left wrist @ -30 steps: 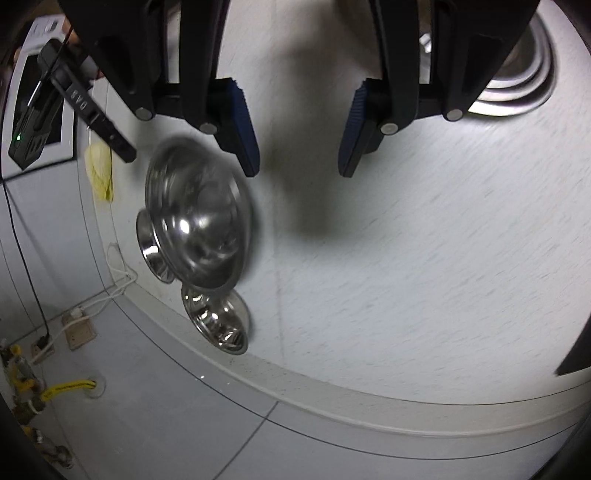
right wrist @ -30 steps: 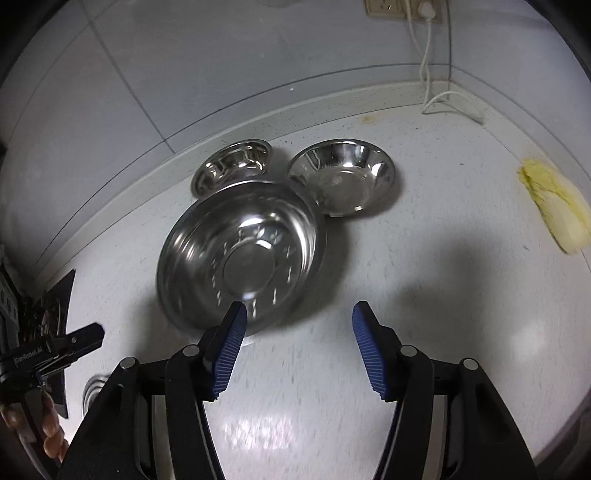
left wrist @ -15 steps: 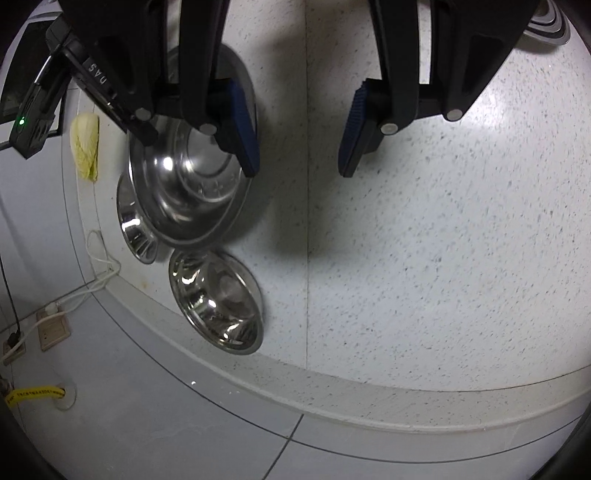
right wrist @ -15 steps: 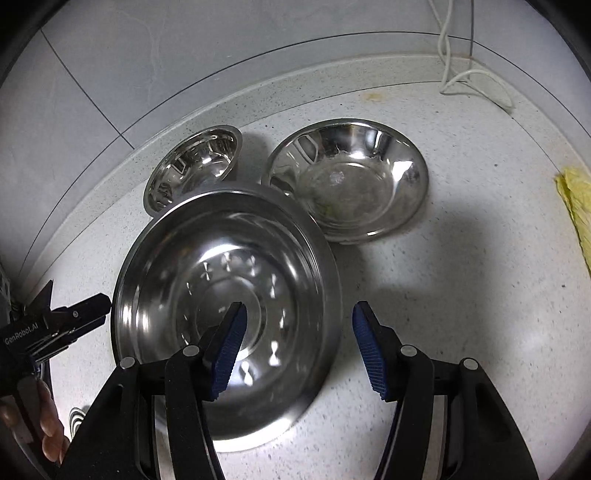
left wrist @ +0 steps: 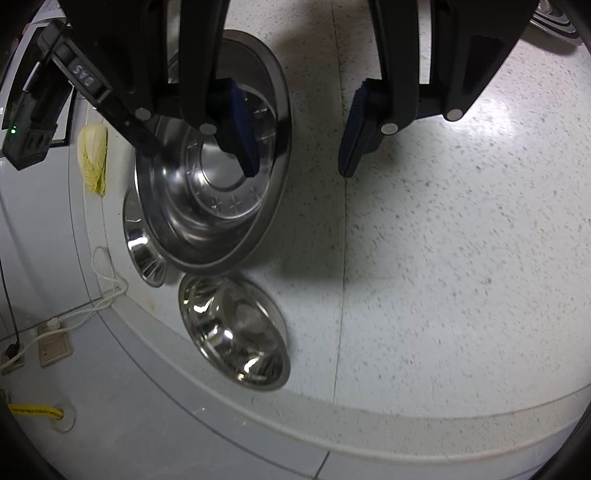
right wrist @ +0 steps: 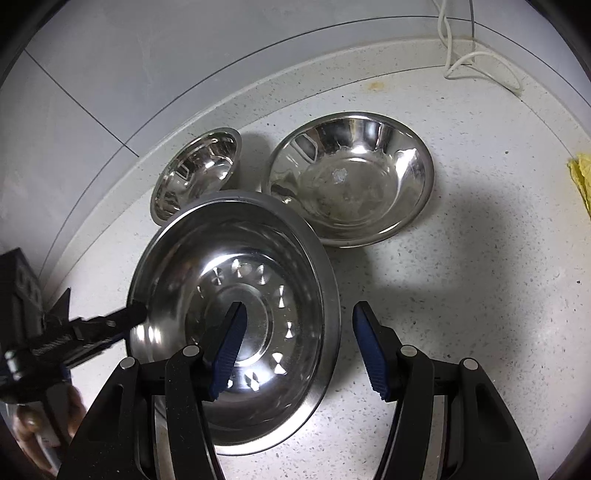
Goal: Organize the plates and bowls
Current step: 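Close the left gripper on the large bowl's rim while the right gripper grips the opposite rim, then lift the large steel bowl with both grippers and carry it toward the plate stack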
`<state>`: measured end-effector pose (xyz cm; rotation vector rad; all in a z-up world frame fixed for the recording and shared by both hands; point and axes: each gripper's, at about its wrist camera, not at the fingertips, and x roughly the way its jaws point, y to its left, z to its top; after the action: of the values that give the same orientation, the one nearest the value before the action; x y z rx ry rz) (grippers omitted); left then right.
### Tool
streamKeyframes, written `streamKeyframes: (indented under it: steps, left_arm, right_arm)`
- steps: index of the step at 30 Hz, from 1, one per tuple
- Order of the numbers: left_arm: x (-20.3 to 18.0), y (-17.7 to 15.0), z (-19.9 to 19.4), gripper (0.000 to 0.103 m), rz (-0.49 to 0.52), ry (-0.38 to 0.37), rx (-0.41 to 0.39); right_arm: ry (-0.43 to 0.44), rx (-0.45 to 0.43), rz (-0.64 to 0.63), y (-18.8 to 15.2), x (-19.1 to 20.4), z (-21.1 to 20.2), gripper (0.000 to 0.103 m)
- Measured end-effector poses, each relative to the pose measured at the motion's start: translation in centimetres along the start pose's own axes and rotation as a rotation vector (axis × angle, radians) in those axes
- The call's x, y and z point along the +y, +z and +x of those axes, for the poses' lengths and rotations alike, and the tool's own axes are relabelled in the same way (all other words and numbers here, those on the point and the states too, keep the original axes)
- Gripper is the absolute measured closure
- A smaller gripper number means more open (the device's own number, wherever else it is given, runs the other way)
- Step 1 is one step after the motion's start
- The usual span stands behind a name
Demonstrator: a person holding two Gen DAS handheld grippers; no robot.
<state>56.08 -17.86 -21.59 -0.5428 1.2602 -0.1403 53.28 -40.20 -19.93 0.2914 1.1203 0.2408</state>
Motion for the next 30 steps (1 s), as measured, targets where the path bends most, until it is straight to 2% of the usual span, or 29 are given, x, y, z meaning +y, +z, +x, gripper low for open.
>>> streamKeyframes:
  steps: [1,3,5,14,17,18,19,21,22,23,24,26,30]
  left_arm:
    - [0.0,-0.1,0.2,0.060,0.000,0.002,0.003]
    - [-0.1,-0.2,0.3,0.060,0.003,0.009,0.001]
    - [-0.3,-0.3,0.5,0.060,0.012,0.017,0.001]
    - [-0.8,-0.4,1.4,0.060,0.034,0.048,0.003]
    - [-1.1,-0.4,1.7,0.065,0.050,0.041,-0.001]
    - [-1.2,-0.3,1.7,0.077,0.058,0.039,-0.002]
    - [-1.2,-0.3,1.8,0.080,0.061,0.038,0.001]
    - [-0.8,-0.4,1.7,0.091,0.062,0.030,0.004]
    - [-0.8,-0.4,1.7,0.092,0.069,0.022,0.005]
    - [-0.8,-0.6,1.7,0.095,0.073,0.020,0.002]
    - [-0.7,-0.7,1.6,0.095,0.073,0.028,-0.004]
    - [-0.5,-0.8,1.2,0.095,0.063,0.013,-0.002]
    - [-0.6,-1.8,-0.6,0.095,0.066,-0.010,-0.025]
  right_arm:
    - [0.005,0.001,-0.001,0.0,-0.1,-0.1,0.041]
    - [-0.004,-0.008,-0.008,0.1,0.0,-0.2,0.022]
    - [-0.024,-0.017,-0.012,0.1,-0.2,-0.4,0.018]
    - [-0.021,0.001,-0.010,-0.2,-0.8,0.2,0.018]
    - [-0.031,0.001,-0.024,-0.1,-0.3,0.5,0.018]
    - [-0.041,-0.004,-0.033,-0.1,-0.2,0.5,0.021]
    - [-0.049,-0.011,-0.041,-0.1,0.0,0.5,0.025]
    - [-0.054,0.000,-0.047,-0.2,0.3,0.7,0.057]
    - [-0.063,0.006,-0.054,-0.2,0.5,0.9,0.065]
    - [-0.077,0.010,-0.064,-0.3,0.7,1.0,0.079]
    - [-0.097,0.013,-0.076,-0.4,1.0,1.2,0.085]
    - [-0.122,0.005,-0.081,-0.6,1.0,1.2,0.092]
    - [-0.103,-0.012,-0.066,-1.0,0.9,0.4,0.092]
